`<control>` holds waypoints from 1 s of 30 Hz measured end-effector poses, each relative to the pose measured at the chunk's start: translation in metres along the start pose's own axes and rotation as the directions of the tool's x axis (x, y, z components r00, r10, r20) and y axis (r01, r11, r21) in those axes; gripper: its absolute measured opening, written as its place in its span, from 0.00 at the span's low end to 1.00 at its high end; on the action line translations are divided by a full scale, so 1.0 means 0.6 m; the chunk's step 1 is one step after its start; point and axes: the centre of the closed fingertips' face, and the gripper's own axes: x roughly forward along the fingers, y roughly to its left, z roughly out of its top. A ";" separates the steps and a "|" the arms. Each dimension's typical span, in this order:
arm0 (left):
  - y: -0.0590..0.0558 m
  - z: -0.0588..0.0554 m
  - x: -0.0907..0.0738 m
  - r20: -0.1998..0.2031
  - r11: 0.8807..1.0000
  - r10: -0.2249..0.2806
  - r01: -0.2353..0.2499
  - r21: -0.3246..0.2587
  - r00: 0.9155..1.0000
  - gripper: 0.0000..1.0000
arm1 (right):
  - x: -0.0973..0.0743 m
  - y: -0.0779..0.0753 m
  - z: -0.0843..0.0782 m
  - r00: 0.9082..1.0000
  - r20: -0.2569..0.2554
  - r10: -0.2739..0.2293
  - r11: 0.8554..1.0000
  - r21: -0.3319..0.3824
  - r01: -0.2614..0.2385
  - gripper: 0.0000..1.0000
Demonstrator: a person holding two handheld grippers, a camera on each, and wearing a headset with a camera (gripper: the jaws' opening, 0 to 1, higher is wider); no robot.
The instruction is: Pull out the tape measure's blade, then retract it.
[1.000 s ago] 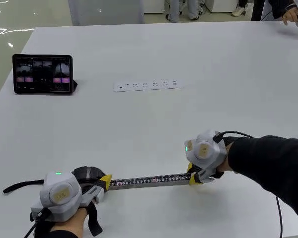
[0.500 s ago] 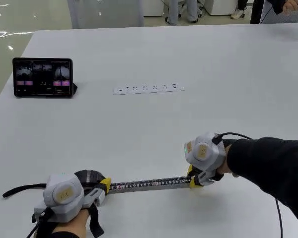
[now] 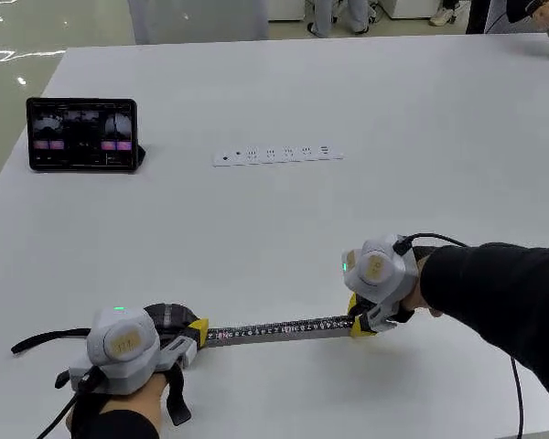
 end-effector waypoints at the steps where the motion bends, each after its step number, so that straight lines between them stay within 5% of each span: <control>1: 0.000 0.000 0.000 -0.002 1.000 0.000 0.000 -0.001 1.000 0.61 | 0.000 -0.001 0.001 1.000 0.000 0.002 1.000 0.020 -0.002 0.10; 8: -0.001 0.000 0.000 0.000 1.000 0.000 0.000 -0.007 1.000 0.61 | 0.001 0.000 0.005 1.000 0.010 0.001 0.998 0.066 -0.002 0.10; 30: -0.001 0.000 0.001 -0.002 1.000 -0.003 0.003 -0.008 1.000 0.61 | 0.008 0.001 0.017 1.000 -0.006 -0.004 1.000 0.019 0.004 0.10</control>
